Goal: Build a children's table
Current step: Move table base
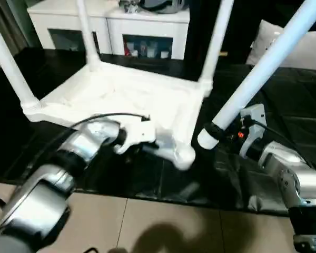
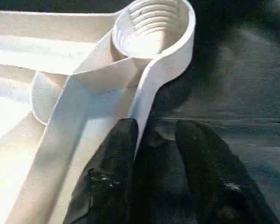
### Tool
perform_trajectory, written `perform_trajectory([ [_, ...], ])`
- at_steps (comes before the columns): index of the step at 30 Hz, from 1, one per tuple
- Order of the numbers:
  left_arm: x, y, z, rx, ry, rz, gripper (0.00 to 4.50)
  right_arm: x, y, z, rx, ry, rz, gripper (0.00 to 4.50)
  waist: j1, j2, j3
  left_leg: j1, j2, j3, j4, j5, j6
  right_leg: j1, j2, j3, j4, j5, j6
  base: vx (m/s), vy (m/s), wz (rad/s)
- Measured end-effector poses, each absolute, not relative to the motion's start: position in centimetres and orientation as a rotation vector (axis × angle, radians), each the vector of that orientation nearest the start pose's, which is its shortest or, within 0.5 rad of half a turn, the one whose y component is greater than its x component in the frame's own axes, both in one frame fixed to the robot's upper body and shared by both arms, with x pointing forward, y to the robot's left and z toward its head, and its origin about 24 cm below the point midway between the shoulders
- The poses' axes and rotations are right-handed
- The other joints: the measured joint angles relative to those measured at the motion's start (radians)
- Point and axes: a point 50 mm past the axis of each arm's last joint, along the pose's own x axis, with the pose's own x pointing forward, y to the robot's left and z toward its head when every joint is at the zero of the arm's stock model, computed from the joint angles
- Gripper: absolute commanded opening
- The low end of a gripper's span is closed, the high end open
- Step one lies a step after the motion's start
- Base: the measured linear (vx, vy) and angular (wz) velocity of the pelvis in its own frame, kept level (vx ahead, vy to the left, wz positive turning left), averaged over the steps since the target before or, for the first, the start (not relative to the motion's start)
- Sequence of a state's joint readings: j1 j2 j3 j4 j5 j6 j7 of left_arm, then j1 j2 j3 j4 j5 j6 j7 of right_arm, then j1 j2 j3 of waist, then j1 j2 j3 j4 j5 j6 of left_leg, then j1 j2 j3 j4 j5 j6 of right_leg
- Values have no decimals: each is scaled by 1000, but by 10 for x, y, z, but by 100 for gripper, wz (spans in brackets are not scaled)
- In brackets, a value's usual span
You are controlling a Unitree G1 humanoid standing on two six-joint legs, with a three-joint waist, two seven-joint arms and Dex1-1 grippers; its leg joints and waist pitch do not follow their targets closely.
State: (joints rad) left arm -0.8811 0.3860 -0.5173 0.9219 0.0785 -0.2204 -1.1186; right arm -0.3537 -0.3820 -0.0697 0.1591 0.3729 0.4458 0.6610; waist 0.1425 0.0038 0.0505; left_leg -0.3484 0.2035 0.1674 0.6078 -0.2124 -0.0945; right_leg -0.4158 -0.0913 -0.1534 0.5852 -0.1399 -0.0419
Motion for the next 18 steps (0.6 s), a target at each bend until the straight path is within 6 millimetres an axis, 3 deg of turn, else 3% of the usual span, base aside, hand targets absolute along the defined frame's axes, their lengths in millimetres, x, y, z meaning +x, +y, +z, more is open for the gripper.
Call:
perform_trajectory([
  [3,354,119,80,794,348,-1364,136,307,-192,86,87,217,633,189,-2,0,0,0,0,0,-1,0,0,-1,0,0,0,0,0,0,0,0],
  [8,357,125,82,747,379,-1371,135,304,-192,87,80,211,637,189,2,1,0,-1,0,0,-1,0,0,-1,0,0,0,0,0,0,0,0],
  [9,357,127,82,724,407,-1382,162,304,-192,88,78,208,638,189,2,1,0,-1,0,0,0,0,0,-1,0,0,0,0,0,0,0,0],
  [12,358,128,86,668,420,-1403,172,304,-192,89,75,204,638,189,2,1,0,-1,0,-1,-1,0,0,-1,0,0,-1,0,0,0,0,0],
  [14,359,127,90,663,408,-1407,207,304,-192,89,75,205,638,189,2,1,0,-1,0,-1,-1,0,0,-1,0,0,0,0,0,0,0,0],
  [18,361,126,87,658,386,-1376,219,304,-192,89,75,205,637,189,3,1,-1,-1,0,-1,0,0,0,0,0,0,0,0,0,0,0,0],
])
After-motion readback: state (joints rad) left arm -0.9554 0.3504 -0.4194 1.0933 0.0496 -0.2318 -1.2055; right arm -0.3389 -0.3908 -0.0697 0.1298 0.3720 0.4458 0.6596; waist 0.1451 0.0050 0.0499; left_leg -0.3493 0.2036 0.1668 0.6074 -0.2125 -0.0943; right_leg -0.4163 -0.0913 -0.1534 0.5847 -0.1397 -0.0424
